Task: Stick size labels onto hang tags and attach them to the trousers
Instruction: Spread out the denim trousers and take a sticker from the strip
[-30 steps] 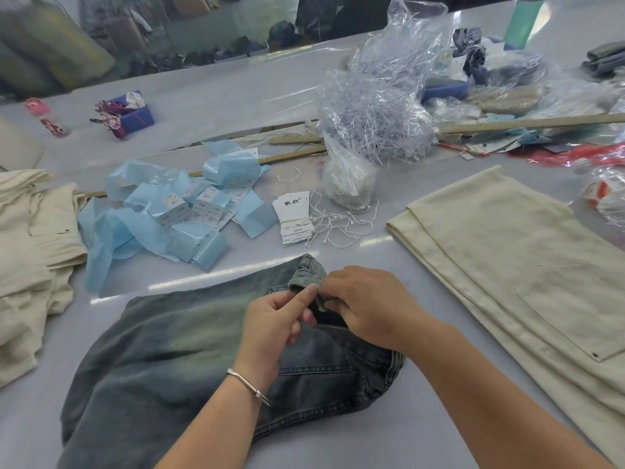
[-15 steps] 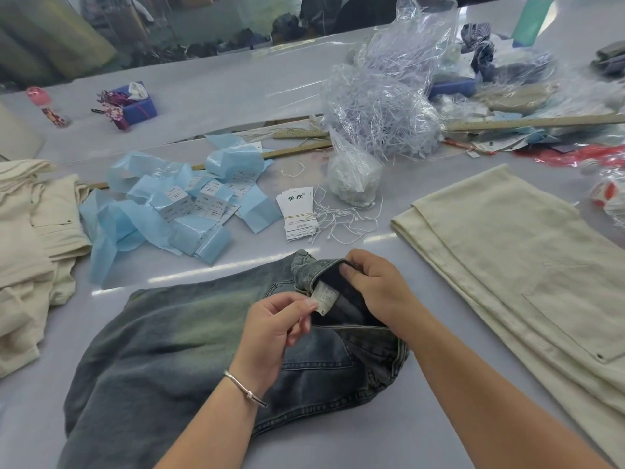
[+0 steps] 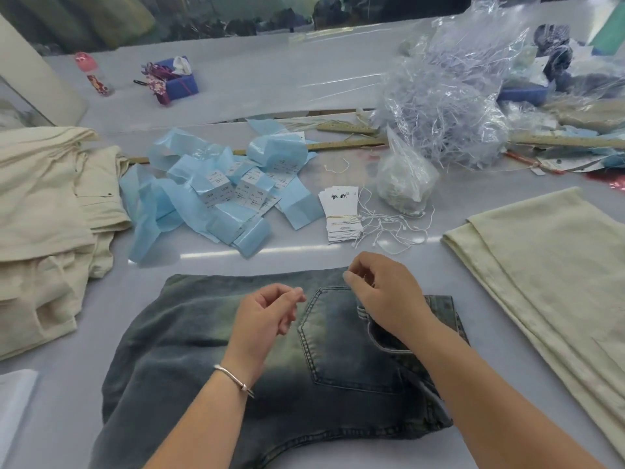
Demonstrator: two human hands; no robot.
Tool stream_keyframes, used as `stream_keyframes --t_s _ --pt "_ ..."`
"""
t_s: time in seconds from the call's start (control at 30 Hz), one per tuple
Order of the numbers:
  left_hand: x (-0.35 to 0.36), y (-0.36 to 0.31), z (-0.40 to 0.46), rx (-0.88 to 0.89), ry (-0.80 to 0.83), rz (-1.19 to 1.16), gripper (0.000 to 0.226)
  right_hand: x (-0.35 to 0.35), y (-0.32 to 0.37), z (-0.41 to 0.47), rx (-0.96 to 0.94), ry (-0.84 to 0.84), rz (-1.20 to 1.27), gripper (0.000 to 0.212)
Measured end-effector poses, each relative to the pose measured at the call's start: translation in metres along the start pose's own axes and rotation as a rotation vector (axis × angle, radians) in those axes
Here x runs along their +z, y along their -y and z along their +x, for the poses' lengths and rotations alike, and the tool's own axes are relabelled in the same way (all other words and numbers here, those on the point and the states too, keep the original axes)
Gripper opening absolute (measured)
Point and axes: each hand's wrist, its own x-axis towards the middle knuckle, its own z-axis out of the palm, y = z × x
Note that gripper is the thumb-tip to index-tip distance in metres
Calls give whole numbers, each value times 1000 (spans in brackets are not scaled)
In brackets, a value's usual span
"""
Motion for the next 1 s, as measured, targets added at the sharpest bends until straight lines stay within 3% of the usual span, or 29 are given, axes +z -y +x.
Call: stream_keyframes --t_s 0.17,0.4,0.53,0.67,0.73,0.8,0.87,1.0 --pt "-77 -9 52 39 -239 -111 27 30 28 45 -156 -61 -189 12" --pt "-126 -26 152 44 -339 -242 25 89 30 147 16 30 -231 14" --pt "-103 -20 205 -49 -229 -141 24 114 10 205 201 -6 -240 48" --pt "-75 -6 242 -111 -105 10 21 135 -5 253 259 44 -339 82" --pt "-66 1 255 -127 -81 29 19 145 -8 268 305 99 -494 106" --pt "-61 6 266 -127 -89 52 18 154 -8 278 310 76 -666 114" --pt "-58 10 275 -126 -104 62 17 158 -7 284 303 -5 -529 104" --pt "-58 23 280 -138 -155 64 18 150 -6 281 445 -115 252 88"
